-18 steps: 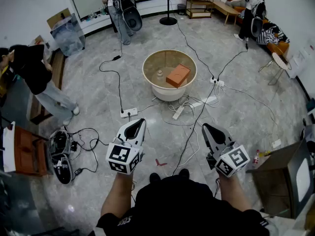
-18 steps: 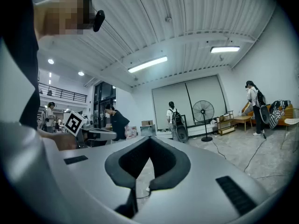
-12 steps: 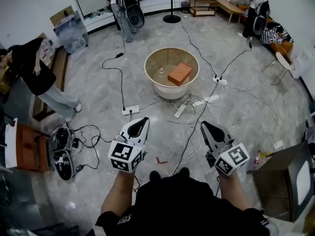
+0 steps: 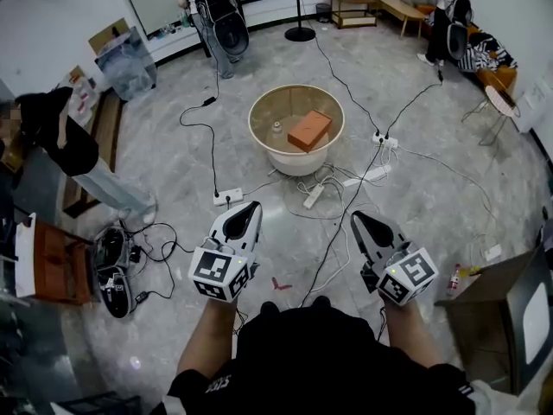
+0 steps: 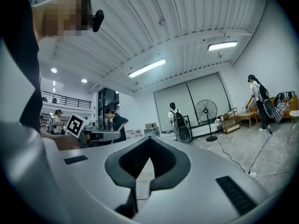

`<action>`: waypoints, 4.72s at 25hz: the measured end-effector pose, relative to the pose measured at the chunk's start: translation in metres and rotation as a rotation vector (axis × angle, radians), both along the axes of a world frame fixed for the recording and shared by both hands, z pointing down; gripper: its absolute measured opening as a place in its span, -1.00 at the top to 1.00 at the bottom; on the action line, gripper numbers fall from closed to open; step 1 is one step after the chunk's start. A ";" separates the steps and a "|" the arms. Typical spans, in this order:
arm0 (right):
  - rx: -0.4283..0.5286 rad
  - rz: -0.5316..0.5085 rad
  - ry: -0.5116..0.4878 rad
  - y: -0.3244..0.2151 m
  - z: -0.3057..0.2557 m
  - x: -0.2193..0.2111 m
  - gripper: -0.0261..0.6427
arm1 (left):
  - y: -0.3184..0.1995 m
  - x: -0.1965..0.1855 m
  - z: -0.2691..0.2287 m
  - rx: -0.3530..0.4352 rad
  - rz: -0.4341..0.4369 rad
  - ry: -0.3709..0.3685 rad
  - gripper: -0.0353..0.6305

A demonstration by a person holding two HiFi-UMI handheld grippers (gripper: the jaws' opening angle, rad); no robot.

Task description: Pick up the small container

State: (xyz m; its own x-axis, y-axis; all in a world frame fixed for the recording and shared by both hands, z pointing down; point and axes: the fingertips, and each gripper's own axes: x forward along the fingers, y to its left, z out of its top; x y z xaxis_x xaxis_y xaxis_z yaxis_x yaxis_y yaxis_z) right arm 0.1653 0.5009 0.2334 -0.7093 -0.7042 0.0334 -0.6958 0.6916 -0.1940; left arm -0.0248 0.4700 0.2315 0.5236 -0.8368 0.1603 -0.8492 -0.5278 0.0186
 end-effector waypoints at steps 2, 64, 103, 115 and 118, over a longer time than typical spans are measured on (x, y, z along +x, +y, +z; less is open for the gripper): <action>0.003 -0.012 -0.007 0.002 -0.001 0.012 0.89 | -0.001 0.015 0.001 -0.010 0.002 0.012 0.84; -0.234 -0.078 0.072 -0.337 0.052 -0.145 0.88 | -0.325 -0.126 0.087 -0.207 0.013 0.062 0.84; -0.293 -0.408 0.135 -0.662 0.098 -0.083 0.88 | -0.608 -0.035 0.113 -0.268 -0.230 0.026 0.84; -0.341 -0.401 0.143 -0.653 0.112 -0.142 0.88 | -0.611 -0.091 0.138 -0.298 -0.229 0.080 0.84; -0.367 -0.403 0.137 -0.660 0.124 -0.142 0.88 | -0.616 -0.094 0.144 -0.312 -0.239 0.075 0.84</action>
State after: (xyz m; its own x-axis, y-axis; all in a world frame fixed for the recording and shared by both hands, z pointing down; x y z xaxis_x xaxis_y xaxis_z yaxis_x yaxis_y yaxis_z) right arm 0.0237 -0.1586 0.3572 -0.8916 -0.3037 0.3361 -0.4266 0.8122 -0.3979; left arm -0.1185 -0.1464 0.3753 0.3395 -0.8535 0.3952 -0.9377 -0.2744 0.2130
